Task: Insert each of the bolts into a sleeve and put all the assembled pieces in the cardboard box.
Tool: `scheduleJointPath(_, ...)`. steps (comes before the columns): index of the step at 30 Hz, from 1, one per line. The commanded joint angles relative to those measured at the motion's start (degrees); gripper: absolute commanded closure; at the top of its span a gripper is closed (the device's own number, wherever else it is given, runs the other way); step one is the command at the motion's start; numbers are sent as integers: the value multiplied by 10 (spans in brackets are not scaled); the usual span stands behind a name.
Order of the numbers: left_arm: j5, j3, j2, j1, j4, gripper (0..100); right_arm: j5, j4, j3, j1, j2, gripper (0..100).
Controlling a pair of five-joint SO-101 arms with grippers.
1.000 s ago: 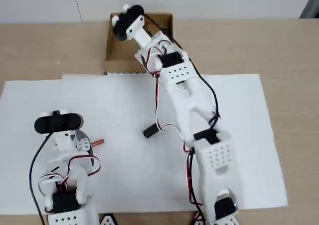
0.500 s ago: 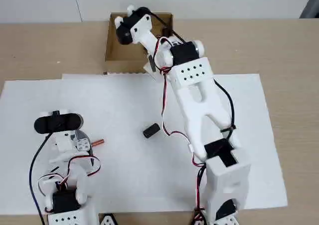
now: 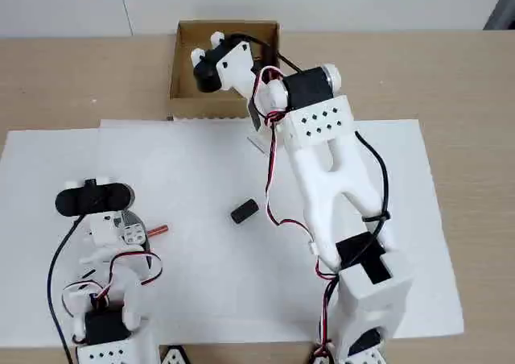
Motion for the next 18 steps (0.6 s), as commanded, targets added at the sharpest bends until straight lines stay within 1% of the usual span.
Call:
scheduleJointPath(1, 4, -3, -5, -2, 1, 995, 46, 7, 34, 4, -41, 991)
scheduleJointPath(5, 11, -3, -5, -4, 4, 995, 79, 4, 148, -11, -100, 991)
scheduleJointPath(7, 11, -3, -5, -4, 4, 995, 108, 0, 197, -23, -129, 990)
scheduleJointPath(11, 11, -3, -5, -4, 4, 995, 158, -5, 240, -53, -147, 988)
scheduleJointPath(13, 11, -3, -5, -4, 4, 995, 175, -5, 240, -65, -146, 961)
scheduleJointPath(16, 12, -3, -5, -4, 4, 995, 207, -4, 241, -81, -145, 887)
scheduleJointPath(18, 12, -3, -5, -4, 5, 995, 232, -4, 241, -92, -145, 854)
